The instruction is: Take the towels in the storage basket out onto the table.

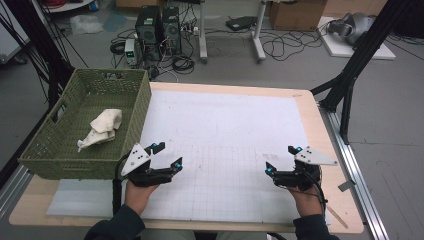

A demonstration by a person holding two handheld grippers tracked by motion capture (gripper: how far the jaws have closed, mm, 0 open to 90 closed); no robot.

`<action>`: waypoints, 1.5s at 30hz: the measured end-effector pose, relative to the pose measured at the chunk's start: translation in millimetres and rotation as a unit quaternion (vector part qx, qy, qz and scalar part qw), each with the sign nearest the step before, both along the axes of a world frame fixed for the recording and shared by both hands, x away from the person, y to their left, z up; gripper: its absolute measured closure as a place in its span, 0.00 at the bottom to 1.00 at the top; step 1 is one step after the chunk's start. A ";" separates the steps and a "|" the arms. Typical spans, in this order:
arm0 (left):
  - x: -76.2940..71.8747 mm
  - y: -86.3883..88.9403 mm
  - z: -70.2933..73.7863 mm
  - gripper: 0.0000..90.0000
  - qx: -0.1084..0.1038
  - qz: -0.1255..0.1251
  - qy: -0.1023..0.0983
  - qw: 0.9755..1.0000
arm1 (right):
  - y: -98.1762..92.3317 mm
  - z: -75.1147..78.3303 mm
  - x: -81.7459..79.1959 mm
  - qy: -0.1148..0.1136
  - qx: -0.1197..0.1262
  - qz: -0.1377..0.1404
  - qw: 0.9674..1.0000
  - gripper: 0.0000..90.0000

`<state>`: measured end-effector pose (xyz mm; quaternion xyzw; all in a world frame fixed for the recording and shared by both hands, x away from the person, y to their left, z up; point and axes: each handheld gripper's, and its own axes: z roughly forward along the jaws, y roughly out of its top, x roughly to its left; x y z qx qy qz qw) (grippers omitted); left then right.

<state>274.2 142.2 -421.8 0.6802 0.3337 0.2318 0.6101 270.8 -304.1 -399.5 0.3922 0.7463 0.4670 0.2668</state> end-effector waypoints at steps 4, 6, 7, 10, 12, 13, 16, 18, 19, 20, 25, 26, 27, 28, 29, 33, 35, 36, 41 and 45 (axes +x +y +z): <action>0.4 -1.2 0.4 0.21 0.001 -0.001 0.000 1.000 | -1.8 -1.0 0.9 0.001 0.006 0.001 1.000 0.03; 1.3 -1.9 -0.2 0.20 0.005 0.000 0.000 1.000 | -3.6 -1.7 1.5 0.001 0.010 0.002 1.000 0.04; 1.3 -1.9 -0.2 0.20 0.005 0.000 0.000 1.000 | -4.4 -2.1 1.7 0.002 0.011 0.003 1.000 0.04; 1.8 -3.3 -0.6 0.20 0.008 0.000 0.000 1.000 | -5.0 -3.8 1.9 0.006 0.015 0.006 1.000 0.03; 0.6 -4.8 0.5 0.20 0.011 -0.005 -0.003 1.000 | -4.8 -4.8 2.0 0.011 0.015 0.013 1.000 0.04; 0.6 -4.8 0.5 0.20 0.011 -0.005 -0.003 1.000 | -4.3 -4.9 1.9 0.012 0.017 0.016 1.000 0.03; -1.7 -5.5 1.9 0.20 0.010 -0.004 0.002 1.000 | -2.4 -3.7 -1.0 0.010 0.017 0.015 1.000 0.03; -2.2 -5.9 2.7 0.20 0.010 -0.007 0.000 1.000 | -1.8 -3.2 -2.1 0.008 0.015 0.018 1.000 0.03; -2.3 -6.3 3.3 0.20 0.011 -0.009 -0.001 1.000 | -1.5 -3.1 -2.2 0.009 0.017 0.019 1.000 0.03; -2.3 -6.3 4.0 0.20 0.011 -0.013 -0.002 1.000 | -1.2 -3.3 -1.9 0.008 0.017 0.021 1.000 0.03; -4.3 -6.4 8.3 0.21 0.015 -0.015 -0.005 1.000 | 1.4 -3.8 -1.1 0.009 0.009 0.019 1.000 0.03; -4.7 -6.9 11.2 0.21 0.011 -0.022 -0.002 1.000 | 1.8 -4.0 -0.9 0.014 0.010 0.022 1.000 0.03; -4.7 -6.9 11.2 0.21 0.011 -0.022 -0.002 1.000 | 2.3 -4.4 -0.8 0.018 0.011 0.023 1.000 0.03; -4.8 -7.4 13.6 0.21 0.010 -0.025 -0.004 1.000 | 2.9 -4.7 -0.4 0.017 0.011 0.023 1.000 0.03; -4.8 -7.4 13.6 0.21 0.010 -0.025 -0.004 1.000 | 2.9 -4.7 -0.4 0.017 0.011 0.023 1.000 0.03; -5.2 -4.5 19.9 0.21 -0.007 -0.023 -0.010 1.000 | 3.8 -3.5 -1.0 0.014 0.006 0.021 1.000 0.04; -5.4 -2.3 24.5 0.21 -0.009 -0.023 -0.008 1.000 | 3.6 -3.6 -1.4 0.015 0.007 0.019 1.000 0.04; -5.4 -1.1 27.5 0.21 -0.011 -0.024 -0.007 1.000 | 3.2 -3.9 -1.3 0.016 0.006 0.019 1.000 0.04; -4.2 3.8 41.2 0.19 -0.015 -0.031 0.000 0.999 | 2.2 -5.1 -1.4 0.016 0.005 0.019 1.000 0.03; -2.6 7.9 52.0 0.19 -0.012 -0.035 0.001 0.999 | 0.8 -5.3 -2.1 0.017 0.003 0.015 1.000 0.03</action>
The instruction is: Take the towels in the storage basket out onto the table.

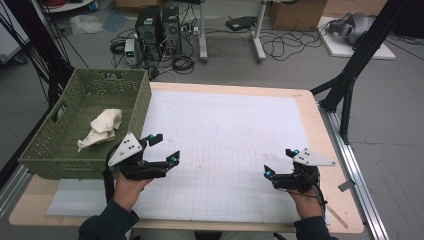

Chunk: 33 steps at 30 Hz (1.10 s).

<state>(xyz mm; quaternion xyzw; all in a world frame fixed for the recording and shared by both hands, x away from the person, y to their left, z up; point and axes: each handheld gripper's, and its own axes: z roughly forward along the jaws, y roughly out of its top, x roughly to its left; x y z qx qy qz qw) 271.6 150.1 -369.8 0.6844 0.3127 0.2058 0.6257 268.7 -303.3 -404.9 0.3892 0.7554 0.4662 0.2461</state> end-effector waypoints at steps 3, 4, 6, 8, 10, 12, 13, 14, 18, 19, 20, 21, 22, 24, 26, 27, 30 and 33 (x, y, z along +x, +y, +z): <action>1.9 4.4 9.2 0.19 -0.004 -0.003 -0.001 1.000 | -0.3 0.6 -0.5 0.000 0.002 -0.001 1.000 0.04; 2.9 6.2 12.2 0.19 -0.008 -0.003 -0.001 1.000 | 0.1 0.7 -0.8 -0.001 0.003 -0.001 1.000 0.03; 5.3 9.9 17.9 0.19 -0.012 -0.006 -0.001 1.000 | 0.4 0.5 -0.5 -0.001 0.001 0.001 1.000 0.03; 7.5 13.7 24.0 0.19 -0.010 -0.005 -0.002 1.000 | 1.0 0.4 -0.5 0.000 0.002 0.002 1.000 0.04; 10.1 18.7 31.0 0.19 -0.014 -0.003 -0.007 1.000 | 2.0 0.2 0.0 0.001 0.002 0.005 1.000 0.04; 12.7 24.4 38.1 0.19 -0.019 -0.003 -0.007 1.000 | 2.5 0.2 0.4 0.000 0.001 0.006 1.000 0.03; 14.4 27.8 41.5 0.19 -0.016 -0.003 -0.009 1.000 | 2.5 0.2 0.4 0.000 0.001 0.006 1.000 0.03; 17.7 35.0 47.7 0.20 -0.013 0.003 -0.011 1.000 | 3.3 0.5 -0.1 0.003 0.004 0.006 1.000 0.03; 22.9 47.7 55.8 0.20 -0.010 0.015 -0.012 1.000 | 3.1 0.6 0.1 0.001 0.005 0.006 1.000 0.04; 25.3 56.3 60.2 0.20 -0.012 0.020 -0.014 1.000 | 3.3 0.7 -0.1 0.002 0.005 0.007 1.000 0.04; 25.3 56.3 60.2 0.20 -0.012 0.020 -0.014 1.000 | 3.5 0.7 -0.1 0.000 0.005 0.007 1.000 0.03; 26.2 60.1 62.0 0.20 -0.014 0.023 -0.014 1.000 | 3.7 0.6 0.0 -0.001 0.004 0.007 1.000 0.04; 27.0 63.5 63.3 0.20 -0.016 0.027 -0.014 0.999 | 3.7 0.6 0.0 -0.001 0.004 0.007 1.000 0.04; 28.7 70.3 65.4 0.20 -0.008 0.033 -0.015 0.999 | 4.1 0.5 -0.2 0.003 0.004 0.007 1.000 0.04; 33.6 80.8 67.2 0.20 0.000 0.040 -0.012 0.999 | 4.6 0.4 0.1 0.002 0.004 0.007 1.000 0.04; 36.0 85.3 67.8 0.20 0.003 0.044 -0.010 0.999 | 4.7 0.4 0.4 0.000 0.003 0.008 1.000 0.03; 40.6 95.4 69.2 0.21 0.008 0.054 -0.007 0.998 | 5.1 0.3 0.2 0.002 0.004 0.008 1.000 0.03; 50.0 115.2 69.0 0.21 0.019 0.078 0.000 0.997 | 5.2 -0.7 1.0 0.004 0.001 0.009 1.000 0.03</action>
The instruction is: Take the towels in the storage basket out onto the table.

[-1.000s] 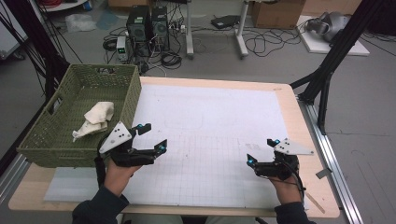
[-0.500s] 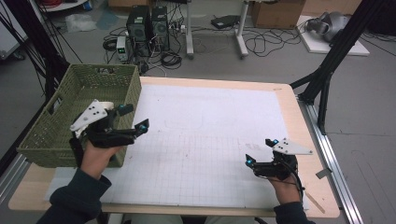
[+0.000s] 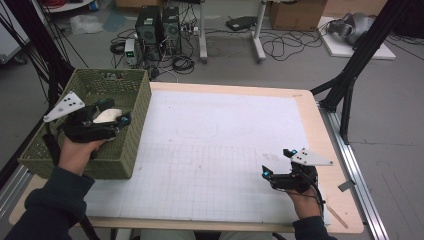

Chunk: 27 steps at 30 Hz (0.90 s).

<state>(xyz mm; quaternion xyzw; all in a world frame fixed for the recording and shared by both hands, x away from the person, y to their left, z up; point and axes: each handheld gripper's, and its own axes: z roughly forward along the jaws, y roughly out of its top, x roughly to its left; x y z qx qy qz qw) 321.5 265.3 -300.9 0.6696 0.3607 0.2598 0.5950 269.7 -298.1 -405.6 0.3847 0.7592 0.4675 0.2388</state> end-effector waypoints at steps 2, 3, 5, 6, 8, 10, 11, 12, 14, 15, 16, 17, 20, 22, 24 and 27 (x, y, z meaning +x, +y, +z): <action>2.9 4.4 -1.0 0.21 0.003 0.004 0.005 1.000 | 0.4 -0.3 0.2 0.002 0.001 0.000 1.000 0.04; 5.9 8.6 -2.3 0.22 0.004 0.009 0.009 1.000 | 1.1 -0.6 0.3 0.004 0.000 0.000 1.000 0.03; 12.4 16.7 -5.6 0.22 0.007 0.017 0.023 1.000 | 2.0 -0.8 0.7 0.003 -0.003 0.001 1.000 0.04; 15.7 20.5 -7.4 0.22 0.010 0.021 0.030 0.999 | 2.0 -0.8 0.7 0.003 -0.003 0.001 1.000 0.04; 25.4 31.0 -13.4 0.24 0.022 0.035 0.049 0.998 | 3.3 -0.8 0.7 0.003 -0.004 0.004 1.000 0.04; 30.9 37.1 -17.6 0.24 0.030 0.044 0.062 0.997 | 3.5 -1.0 1.0 0.002 -0.005 0.004 1.000 0.03; 33.0 39.7 -19.7 0.24 0.032 0.050 0.068 0.996 | 3.4 -1.2 1.2 0.002 -0.007 0.005 1.000 0.03; 33.0 39.7 -19.7 0.25 0.032 0.050 0.068 0.996 | 3.4 -1.2 1.2 0.002 -0.007 0.005 1.000 0.03; 36.0 43.3 -24.3 0.25 0.036 0.056 0.076 0.995 | 3.5 -1.6 1.1 0.006 -0.005 0.003 1.000 0.03; 38.9 46.1 -27.8 0.25 0.048 0.057 0.086 0.993 | 3.3 -1.7 1.2 0.007 -0.005 0.004 1.000 0.04; 40.3 47.2 -29.0 0.25 0.050 0.060 0.089 0.993 | 3.2 -1.8 1.4 0.007 -0.006 0.004 1.000 0.04; 40.3 47.2 -29.0 0.25 0.050 0.060 0.089 0.993 | 3.2 -1.9 1.5 0.007 -0.006 0.003 1.000 0.04; 44.6 50.1 -31.6 0.26 0.057 0.070 0.099 0.991 | 3.3 -2.2 1.6 0.006 -0.006 0.004 1.000 0.03; 48.5 52.3 -35.1 0.25 0.062 0.080 0.116 0.988 | 3.7 -2.3 1.9 0.005 -0.008 0.005 1.000 0.03; 55.6 55.4 -42.6 0.25 0.074 0.088 0.145 0.983 | 3.7 -2.4 1.9 0.006 -0.009 0.005 1.000 0.04; 60.7 57.0 -49.4 0.24 0.087 0.105 0.159 0.978 | 3.7 -2.5 1.6 0.008 -0.009 0.004 1.000 0.04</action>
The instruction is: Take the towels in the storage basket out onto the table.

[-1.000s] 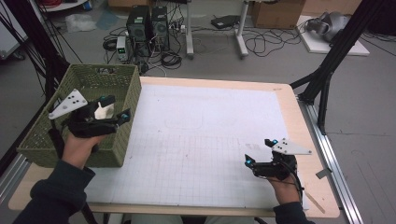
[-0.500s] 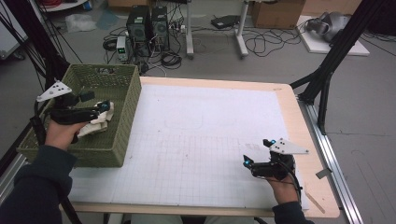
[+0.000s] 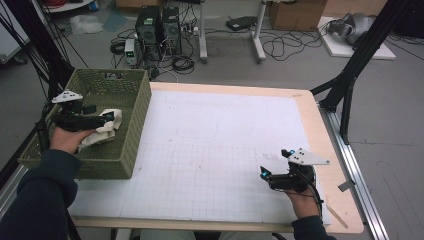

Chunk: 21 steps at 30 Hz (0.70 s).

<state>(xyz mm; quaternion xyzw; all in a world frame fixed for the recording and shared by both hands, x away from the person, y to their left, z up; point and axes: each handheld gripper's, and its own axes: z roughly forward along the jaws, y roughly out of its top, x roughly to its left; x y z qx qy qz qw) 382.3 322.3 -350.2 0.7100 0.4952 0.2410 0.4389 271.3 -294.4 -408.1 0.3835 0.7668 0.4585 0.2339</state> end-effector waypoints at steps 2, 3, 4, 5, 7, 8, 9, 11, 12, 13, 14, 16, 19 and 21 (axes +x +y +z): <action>2.9 0.8 -5.0 0.25 0.010 0.007 0.010 1.000 | -0.3 -0.1 0.3 -0.001 -0.001 0.000 1.000 0.03; 4.1 1.4 -7.6 0.25 0.016 0.008 0.017 1.000 | -0.1 -0.3 0.1 0.001 0.001 0.000 1.000 0.03; 5.3 2.2 -10.2 0.25 0.021 0.012 0.023 0.999 | -0.1 -0.4 0.3 0.001 0.000 0.000 1.000 0.04; 6.4 3.0 -12.8 0.25 0.024 0.016 0.030 0.999 | -0.1 -0.5 0.7 0.000 -0.001 0.001 1.000 0.04; 7.7 4.0 -14.8 0.25 0.027 0.018 0.038 0.999 | 0.0 -0.5 0.6 0.000 -0.002 0.001 1.000 0.04; 8.9 4.7 -16.2 0.25 0.030 0.020 0.044 0.998 | 0.1 -0.5 0.6 0.000 -0.003 0.001 1.000 0.04; 11.5 5.3 -18.3 0.25 0.038 0.029 0.057 0.997 | 0.3 -0.4 0.4 0.002 -0.001 0.000 1.000 0.04; 13.1 5.7 -19.6 0.26 0.044 0.031 0.067 0.996 | 0.1 -0.4 0.7 0.000 -0.002 0.000 1.000 0.03; 15.2 6.4 -22.6 0.26 0.054 0.036 0.078 0.995 | -0.1 -0.5 1.0 -0.001 -0.004 0.001 1.000 0.04; 15.2 6.4 -22.6 0.26 0.054 0.036 0.078 0.995 | 0.0 -0.4 0.7 0.000 -0.004 0.001 1.000 0.04; 16.3 6.7 -23.9 0.27 0.059 0.038 0.084 0.994 | 0.1 -0.4 0.6 0.000 -0.002 0.000 1.000 0.04; 19.3 5.4 -28.0 0.30 0.071 0.040 0.105 0.991 | -0.3 -0.5 0.8 -0.001 -0.002 0.000 1.000 0.04; 21.3 4.5 -31.3 0.33 0.083 0.036 0.127 0.988 | -0.5 -0.7 0.9 0.000 -0.001 0.001 1.000 0.04; 23.7 4.1 -36.6 0.41 0.098 0.044 0.161 0.981 | -0.3 -0.7 0.9 0.000 -0.002 0.001 1.000 0.04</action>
